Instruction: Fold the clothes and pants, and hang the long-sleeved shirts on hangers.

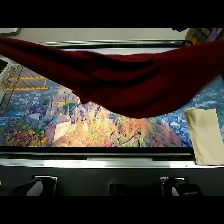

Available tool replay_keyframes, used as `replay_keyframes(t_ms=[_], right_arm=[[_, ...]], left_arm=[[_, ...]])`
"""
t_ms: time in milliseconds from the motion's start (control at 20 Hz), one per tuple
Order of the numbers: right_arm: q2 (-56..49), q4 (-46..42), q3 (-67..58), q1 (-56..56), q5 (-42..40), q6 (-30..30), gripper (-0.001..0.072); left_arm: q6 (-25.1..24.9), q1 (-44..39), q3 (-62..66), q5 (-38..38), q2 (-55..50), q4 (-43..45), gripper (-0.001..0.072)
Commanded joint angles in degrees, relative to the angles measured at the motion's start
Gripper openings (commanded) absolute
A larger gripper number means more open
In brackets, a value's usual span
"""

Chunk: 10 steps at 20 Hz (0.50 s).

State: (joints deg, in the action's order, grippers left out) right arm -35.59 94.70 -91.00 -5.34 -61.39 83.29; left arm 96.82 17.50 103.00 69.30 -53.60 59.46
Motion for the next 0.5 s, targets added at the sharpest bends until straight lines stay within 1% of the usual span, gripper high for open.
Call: replay_keyframes(t_ms=[0,100,200,250,300,350,450], right_arm=[[5.7,-9.5,-3.7,0.0,1.0,-6.8,0.0031],[5.5,-10.8,-4.5,0.0,1.8,-9.9,0.0031],[3.7,-15.0,-4.5,0.0,1.9,-18.5,0.0031],[1.8,-17.8,-4.5,0.0,0.1,-23.3,0.0031],[-0.7,-19.0,-4.5,0.0,-2.2,-26.5,0.0031],[-4.3,-18.6,-4.5,0.0,-4.7,-27.7,0.0031],[-13.7,-14.2,-4.5,0.0,-9.2,-27.5,0.0032]], left_arm=[[6.3,1.0,1.1,0.4,7.8,10.6,0.0012],[6.3,1.0,1.1,0.4,8.9,11.5,0.0012],[6.3,1.0,0.9,0.4,8.2,11.5,0.0012],[6.3,1.0,0.6,0.4,7.3,11.5,0.0012],[6.3,1.0,-0.1,0.4,6.2,11.5,0.0012],[6.0,0.9,-1.4,0.4,4.8,11.5,0.0012],[4.6,0.0,-5.5,0.4,1.2,11.5,0.0012]])
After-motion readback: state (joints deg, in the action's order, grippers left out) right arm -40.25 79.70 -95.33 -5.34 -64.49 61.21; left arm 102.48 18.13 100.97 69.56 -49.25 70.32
